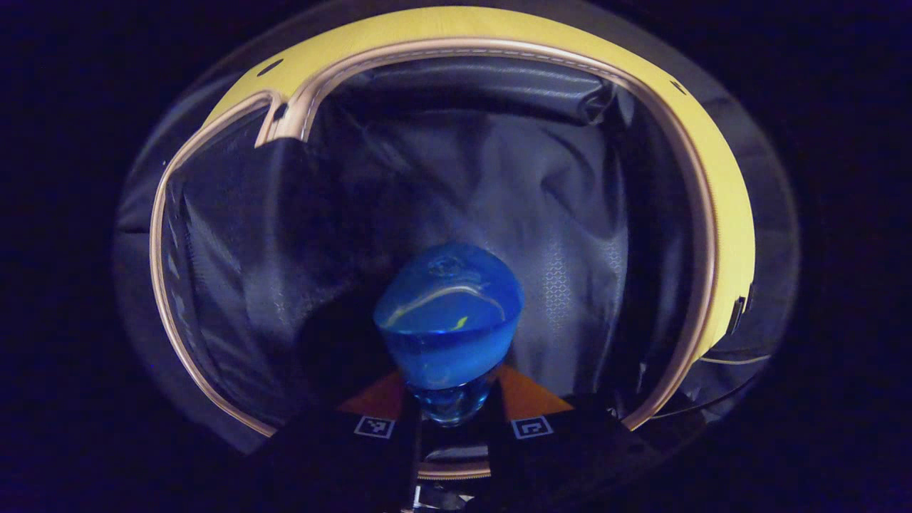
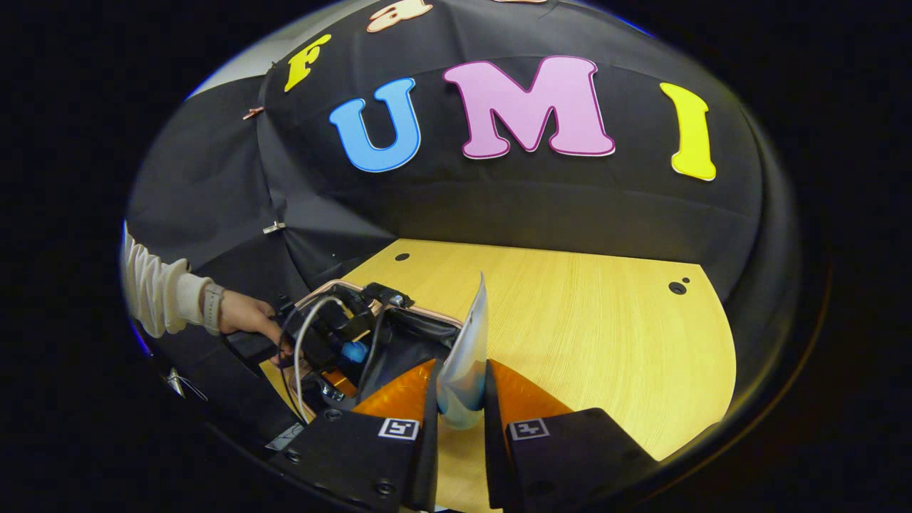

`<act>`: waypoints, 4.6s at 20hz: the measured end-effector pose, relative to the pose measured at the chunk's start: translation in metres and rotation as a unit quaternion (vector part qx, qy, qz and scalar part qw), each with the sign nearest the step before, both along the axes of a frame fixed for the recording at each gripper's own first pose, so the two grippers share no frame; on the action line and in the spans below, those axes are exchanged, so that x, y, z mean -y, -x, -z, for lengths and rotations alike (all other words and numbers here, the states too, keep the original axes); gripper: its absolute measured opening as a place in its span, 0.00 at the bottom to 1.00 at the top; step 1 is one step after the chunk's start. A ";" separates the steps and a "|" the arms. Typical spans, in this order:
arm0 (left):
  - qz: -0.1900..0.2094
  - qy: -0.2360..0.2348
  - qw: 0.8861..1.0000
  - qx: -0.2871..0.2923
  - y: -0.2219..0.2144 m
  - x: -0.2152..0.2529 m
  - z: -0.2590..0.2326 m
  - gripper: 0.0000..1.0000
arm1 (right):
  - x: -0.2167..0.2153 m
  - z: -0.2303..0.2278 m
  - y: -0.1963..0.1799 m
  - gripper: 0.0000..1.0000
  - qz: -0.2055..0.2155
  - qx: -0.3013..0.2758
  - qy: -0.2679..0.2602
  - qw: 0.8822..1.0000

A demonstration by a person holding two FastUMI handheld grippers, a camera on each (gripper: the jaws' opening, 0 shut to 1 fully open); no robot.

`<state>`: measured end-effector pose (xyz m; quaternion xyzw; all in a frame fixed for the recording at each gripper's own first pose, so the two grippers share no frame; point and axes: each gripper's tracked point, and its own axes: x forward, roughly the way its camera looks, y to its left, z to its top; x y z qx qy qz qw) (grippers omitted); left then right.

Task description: First open the suitcase, pack the skin care products into it, and then close the suitcase.

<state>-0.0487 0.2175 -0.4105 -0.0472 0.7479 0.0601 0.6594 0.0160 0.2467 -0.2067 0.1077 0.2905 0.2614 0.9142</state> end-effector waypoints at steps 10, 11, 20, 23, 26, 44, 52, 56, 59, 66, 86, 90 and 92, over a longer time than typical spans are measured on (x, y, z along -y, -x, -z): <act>-0.001 0.054 0.994 0.092 0.002 0.014 -0.060 0.77 | -0.063 0.034 0.017 0.31 -0.054 -0.089 0.014 0.994; -0.001 0.068 0.991 0.119 0.005 0.012 -0.078 0.78 | -0.077 0.039 0.019 0.23 -0.062 -0.107 0.008 0.992; -0.108 0.034 0.957 0.267 0.077 -0.117 -0.163 0.77 | -0.198 0.133 0.052 0.31 -0.110 -0.352 -0.005 0.930; -0.172 0.014 0.949 0.264 0.115 -0.164 -0.159 0.77 | -0.204 0.170 0.058 0.31 -0.082 -0.404 0.038 0.910; -0.220 0.008 0.939 0.263 0.144 -0.193 -0.161 0.78 | -0.204 0.189 0.059 0.31 -0.061 -0.421 0.071 0.902; -0.284 -0.034 0.921 0.264 0.070 -0.358 -0.131 0.78 | -0.163 0.022 0.039 0.97 -0.058 -0.218 -0.005 0.974; -0.272 -0.049 0.944 0.180 0.029 -0.370 -0.056 0.78 | -0.129 0.013 0.036 0.97 -0.014 -0.212 0.001 0.977; -0.240 -0.071 0.953 0.170 0.026 -0.368 -0.048 0.39 | -0.115 0.014 0.032 0.97 0.010 -0.219 0.000 0.976; -0.208 -0.081 0.957 0.187 0.023 -0.370 -0.043 0.15 | -0.109 0.009 0.027 0.97 0.022 -0.210 -0.008 0.977; -0.169 -0.079 0.938 0.292 0.001 -0.348 -0.126 0.07 | -0.100 -0.009 0.029 0.97 0.021 -0.181 -0.025 0.983; 0.047 0.025 0.884 0.464 -0.096 0.056 -0.335 0.06 | 0.094 -0.041 0.020 0.97 0.063 -0.099 -0.063 0.991; 0.059 0.069 0.897 0.433 -0.102 0.128 -0.278 0.06 | 0.145 -0.040 0.018 0.97 0.091 -0.082 -0.048 0.991; 0.058 0.089 0.908 0.406 -0.107 0.161 -0.241 0.06 | 0.162 -0.037 0.021 0.97 0.099 -0.081 -0.046 0.991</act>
